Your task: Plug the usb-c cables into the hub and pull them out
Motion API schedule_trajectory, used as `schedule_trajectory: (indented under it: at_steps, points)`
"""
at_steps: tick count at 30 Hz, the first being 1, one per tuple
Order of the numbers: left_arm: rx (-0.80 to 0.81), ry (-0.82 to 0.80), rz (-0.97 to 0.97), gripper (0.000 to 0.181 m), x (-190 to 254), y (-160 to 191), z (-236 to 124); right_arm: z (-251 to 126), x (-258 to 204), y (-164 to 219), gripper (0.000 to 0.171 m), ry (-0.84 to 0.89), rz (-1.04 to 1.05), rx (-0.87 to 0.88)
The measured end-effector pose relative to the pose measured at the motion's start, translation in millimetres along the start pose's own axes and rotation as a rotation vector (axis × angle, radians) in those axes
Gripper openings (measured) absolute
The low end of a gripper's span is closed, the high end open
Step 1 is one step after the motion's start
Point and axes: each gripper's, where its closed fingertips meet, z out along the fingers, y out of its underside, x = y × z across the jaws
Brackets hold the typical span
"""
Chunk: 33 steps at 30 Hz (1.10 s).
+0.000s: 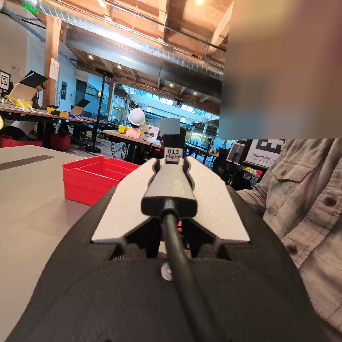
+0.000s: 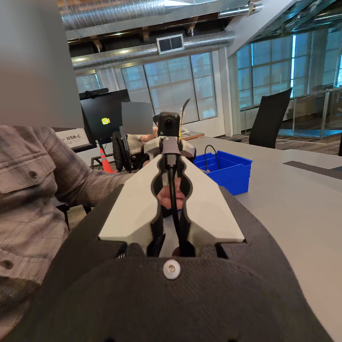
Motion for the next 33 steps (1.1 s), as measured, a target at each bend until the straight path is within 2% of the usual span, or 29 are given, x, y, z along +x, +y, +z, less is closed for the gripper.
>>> schedule_trajectory:
  at_steps: [7,13,19,26,28,30,33]
  points:
    - [-0.038,-0.067,0.021,0.024,-9.8,0.6,-0.9,0.7,9.6,2.5,0.01,0.091,-0.057,-0.061]
    - [-0.095,-0.03,0.056,0.024,-4.0,4.1,-0.3,-1.4,3.4,5.5,0.01,0.026,-0.033,-0.069]
    - [-0.113,-0.092,0.077,0.024,-12.0,3.6,-0.1,-1.8,12.7,7.1,0.01,0.091,-0.059,-0.088]
    - [-0.133,-0.02,0.072,0.024,-1.7,7.7,1.9,-6.0,-1.5,8.0,0.01,-0.033,-0.021,-0.077]
    - [-0.058,0.027,0.025,0.025,3.4,-4.5,-2.4,-15.4,-5.7,-5.2,0.01,-0.077,-0.001,-0.007]
    - [0.046,0.047,-0.041,0.025,-3.6,-27.2,-20.0,-28.5,4.3,-12.3,0.01,-0.035,-0.017,-0.006]
    - [0.009,0.041,0.003,0.025,-5.8,-30.6,-29.8,-34.0,10.9,-19.5,0.01,0.007,-0.03,0.003]
